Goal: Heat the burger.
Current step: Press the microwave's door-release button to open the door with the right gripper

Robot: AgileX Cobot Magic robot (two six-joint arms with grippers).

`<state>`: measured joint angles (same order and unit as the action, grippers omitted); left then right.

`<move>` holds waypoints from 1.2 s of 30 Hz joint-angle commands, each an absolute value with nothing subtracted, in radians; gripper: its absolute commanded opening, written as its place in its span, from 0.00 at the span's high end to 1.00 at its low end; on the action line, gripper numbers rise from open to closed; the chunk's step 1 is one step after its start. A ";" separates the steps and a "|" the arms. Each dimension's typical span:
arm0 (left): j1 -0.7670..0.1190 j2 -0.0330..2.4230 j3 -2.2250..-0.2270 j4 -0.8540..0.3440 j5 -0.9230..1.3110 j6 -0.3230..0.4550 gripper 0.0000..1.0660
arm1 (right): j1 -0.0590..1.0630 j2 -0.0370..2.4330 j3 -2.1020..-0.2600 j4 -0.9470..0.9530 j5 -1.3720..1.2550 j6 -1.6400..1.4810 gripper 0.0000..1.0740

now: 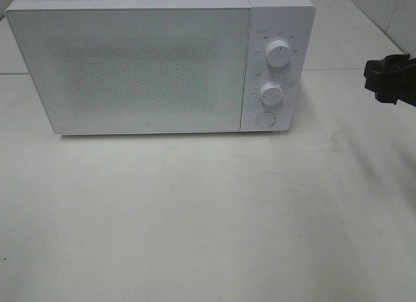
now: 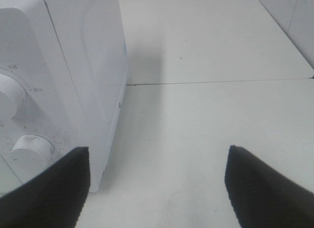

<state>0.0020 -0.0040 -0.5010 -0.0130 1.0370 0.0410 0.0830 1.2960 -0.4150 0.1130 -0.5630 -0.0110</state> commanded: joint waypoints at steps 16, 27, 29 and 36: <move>0.005 -0.027 -0.497 -0.017 1.028 0.037 0.12 | 0.481 1.537 -0.384 0.568 -1.040 -0.278 0.29; 0.005 -0.027 -0.497 -0.017 1.028 0.037 0.12 | 0.685 1.652 -0.384 0.745 -1.153 -0.288 0.29; 0.005 -0.027 -0.497 -0.017 1.028 0.037 0.12 | 0.698 1.659 -0.384 0.756 -1.157 -0.288 0.29; 0.005 -0.027 -0.497 -0.017 1.028 0.037 0.12 | 0.802 1.718 -0.386 0.841 -1.196 -0.288 0.29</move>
